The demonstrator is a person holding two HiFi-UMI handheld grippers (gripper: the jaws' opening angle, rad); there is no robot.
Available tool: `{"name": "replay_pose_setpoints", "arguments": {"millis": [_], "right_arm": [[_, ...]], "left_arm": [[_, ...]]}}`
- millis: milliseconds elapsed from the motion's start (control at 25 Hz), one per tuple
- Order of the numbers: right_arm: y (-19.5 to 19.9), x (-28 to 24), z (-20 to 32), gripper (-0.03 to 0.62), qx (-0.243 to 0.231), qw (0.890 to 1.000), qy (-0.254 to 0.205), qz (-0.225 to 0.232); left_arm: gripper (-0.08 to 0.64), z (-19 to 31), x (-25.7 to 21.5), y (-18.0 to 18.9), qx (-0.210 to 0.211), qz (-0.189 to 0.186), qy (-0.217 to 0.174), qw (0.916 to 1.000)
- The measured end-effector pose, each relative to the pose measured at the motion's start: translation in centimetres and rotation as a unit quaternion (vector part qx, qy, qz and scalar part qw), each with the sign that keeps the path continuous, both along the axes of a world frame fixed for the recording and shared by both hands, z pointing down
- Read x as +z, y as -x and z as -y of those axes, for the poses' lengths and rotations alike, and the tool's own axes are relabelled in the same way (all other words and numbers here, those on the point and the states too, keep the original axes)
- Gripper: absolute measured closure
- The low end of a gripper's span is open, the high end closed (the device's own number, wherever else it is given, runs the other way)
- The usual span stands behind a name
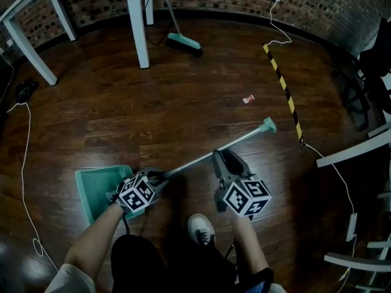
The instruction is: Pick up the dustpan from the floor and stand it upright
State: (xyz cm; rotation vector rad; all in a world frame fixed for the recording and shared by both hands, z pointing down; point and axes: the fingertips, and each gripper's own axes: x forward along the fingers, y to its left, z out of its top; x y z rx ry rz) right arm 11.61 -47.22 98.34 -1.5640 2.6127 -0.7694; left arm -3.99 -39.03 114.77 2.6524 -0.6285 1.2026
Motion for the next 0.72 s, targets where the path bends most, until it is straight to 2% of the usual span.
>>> {"name": "replay_pose_setpoints", "arguments": {"millis": [200, 360, 520, 720], "right_arm": [[-0.2, -6.7, 0.2, 0.472, 0.006, 0.996, -0.068, -0.049], [0.9, -11.5, -0.4, 0.477, -0.002, 0.988, -0.133, -0.083], [3.8, -15.4, -1.2, 0.480, -0.043, 0.975, -0.194, -0.102], [8.2, -18.3, -2.9, 0.485, -0.113, 0.957, -0.246, -0.106]], "left_arm": [[0.456, 1.7, -3.4, -2.7, -0.014, -0.051, -0.038, 0.9978], [0.456, 2.3, -6.4, -4.6, -0.016, -0.126, -0.070, 0.9894], [0.453, 2.5, -8.5, -4.4, -0.024, -0.196, -0.089, 0.9762], [0.453, 1.7, -9.8, -3.0, -0.022, -0.237, -0.093, 0.9667]]}}
